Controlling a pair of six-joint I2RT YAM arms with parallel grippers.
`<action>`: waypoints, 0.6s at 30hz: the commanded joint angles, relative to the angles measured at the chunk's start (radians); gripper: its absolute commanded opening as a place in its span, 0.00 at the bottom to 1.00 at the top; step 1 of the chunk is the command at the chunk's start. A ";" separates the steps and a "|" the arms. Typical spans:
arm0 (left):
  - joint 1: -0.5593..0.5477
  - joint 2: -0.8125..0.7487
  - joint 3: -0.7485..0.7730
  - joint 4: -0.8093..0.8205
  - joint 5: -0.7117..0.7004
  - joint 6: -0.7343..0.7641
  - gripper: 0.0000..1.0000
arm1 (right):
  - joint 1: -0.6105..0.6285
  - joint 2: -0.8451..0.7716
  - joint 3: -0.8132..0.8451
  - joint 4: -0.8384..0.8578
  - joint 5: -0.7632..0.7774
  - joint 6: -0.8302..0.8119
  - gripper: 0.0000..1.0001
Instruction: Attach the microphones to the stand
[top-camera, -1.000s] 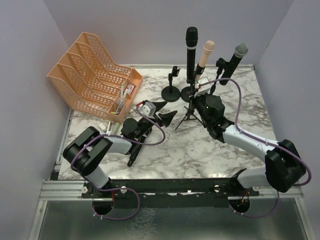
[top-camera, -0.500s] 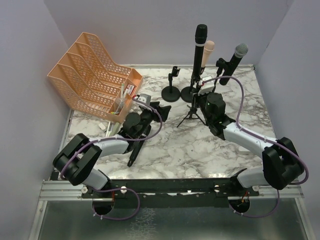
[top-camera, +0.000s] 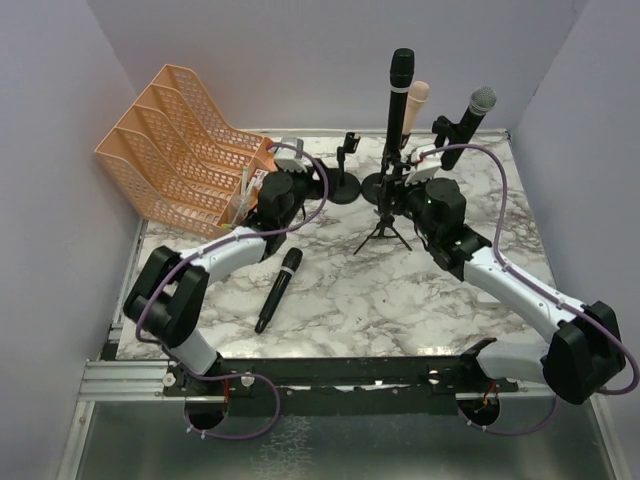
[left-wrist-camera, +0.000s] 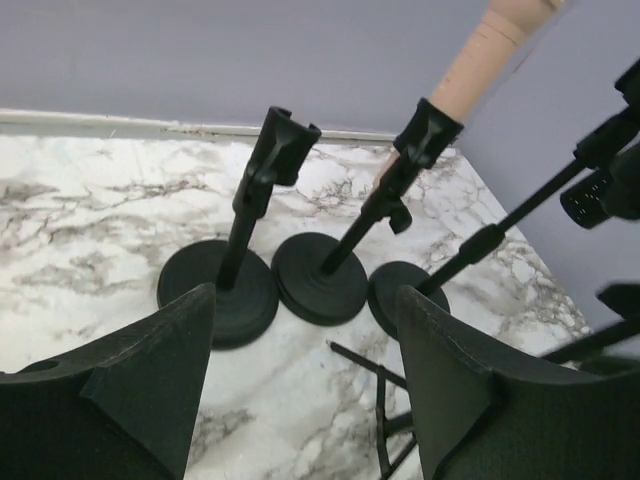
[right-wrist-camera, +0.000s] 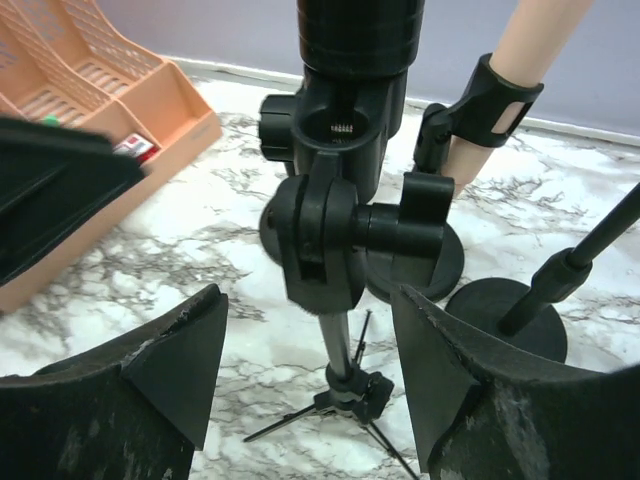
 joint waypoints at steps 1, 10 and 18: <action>0.068 0.186 0.210 -0.095 0.206 0.041 0.73 | -0.003 -0.079 0.006 -0.109 -0.085 0.051 0.71; 0.118 0.519 0.569 -0.109 0.351 0.205 0.72 | -0.003 -0.179 0.002 -0.201 -0.182 0.071 0.72; 0.129 0.657 0.712 -0.122 0.458 0.315 0.65 | -0.003 -0.202 0.032 -0.267 -0.224 0.108 0.72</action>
